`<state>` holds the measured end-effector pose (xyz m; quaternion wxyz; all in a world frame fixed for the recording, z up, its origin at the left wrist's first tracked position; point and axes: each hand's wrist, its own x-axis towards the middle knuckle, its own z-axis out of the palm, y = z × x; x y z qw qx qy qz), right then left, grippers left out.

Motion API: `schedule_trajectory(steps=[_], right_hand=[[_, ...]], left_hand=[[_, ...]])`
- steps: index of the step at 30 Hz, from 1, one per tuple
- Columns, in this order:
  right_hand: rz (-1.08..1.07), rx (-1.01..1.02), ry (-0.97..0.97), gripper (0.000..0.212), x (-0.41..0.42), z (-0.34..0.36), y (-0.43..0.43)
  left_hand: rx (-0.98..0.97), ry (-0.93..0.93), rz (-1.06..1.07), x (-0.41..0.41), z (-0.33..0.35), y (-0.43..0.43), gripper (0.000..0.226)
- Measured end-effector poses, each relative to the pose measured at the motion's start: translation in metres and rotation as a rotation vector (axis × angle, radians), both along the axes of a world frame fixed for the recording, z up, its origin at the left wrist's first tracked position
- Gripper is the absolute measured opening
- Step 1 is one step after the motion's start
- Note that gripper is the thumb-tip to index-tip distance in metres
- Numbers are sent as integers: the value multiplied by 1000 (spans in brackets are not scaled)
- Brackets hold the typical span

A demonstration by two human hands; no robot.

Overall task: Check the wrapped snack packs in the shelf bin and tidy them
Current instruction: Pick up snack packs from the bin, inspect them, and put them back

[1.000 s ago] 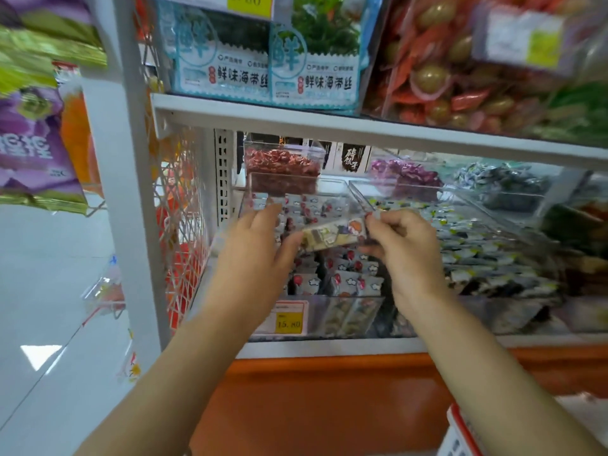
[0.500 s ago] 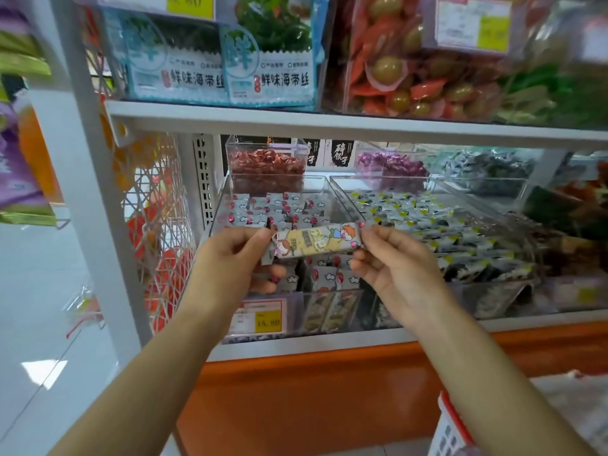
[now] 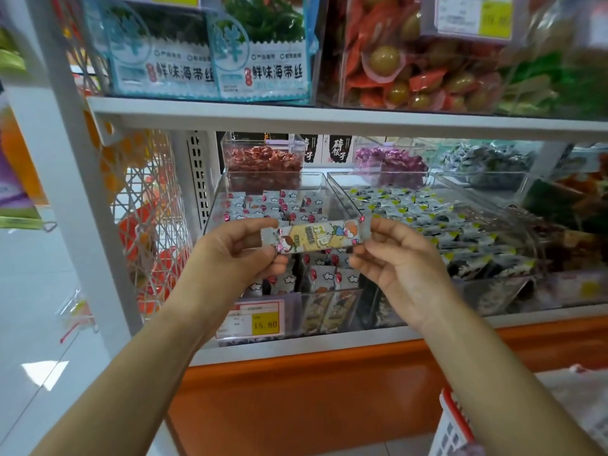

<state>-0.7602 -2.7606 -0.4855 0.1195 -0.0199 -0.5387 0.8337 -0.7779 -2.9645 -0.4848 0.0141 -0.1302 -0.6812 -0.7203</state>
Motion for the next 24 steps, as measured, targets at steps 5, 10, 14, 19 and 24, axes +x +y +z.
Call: schedule_trajectory(steps=[5, 10, 14, 19, 24], right_hand=[[-29, 165, 13, 11, 2, -1, -2], [-51, 340, 46, 10, 1, -4, -4], [-42, 422, 69, 17, 1, -4, -3], [-42, 451, 51, 11, 3, -2, -1], [-78, 511, 79, 26, 2, -1, -3]], left_hand=[[-108, 72, -7, 5, 0, 3, 35], [-138, 44, -4, 6, 1, 6, 26], [-187, 63, 1, 7, 3, 7, 27], [-220, 75, -37, 8, 5, 5, 29], [-278, 123, -30, 8, 6, 4, 30]])
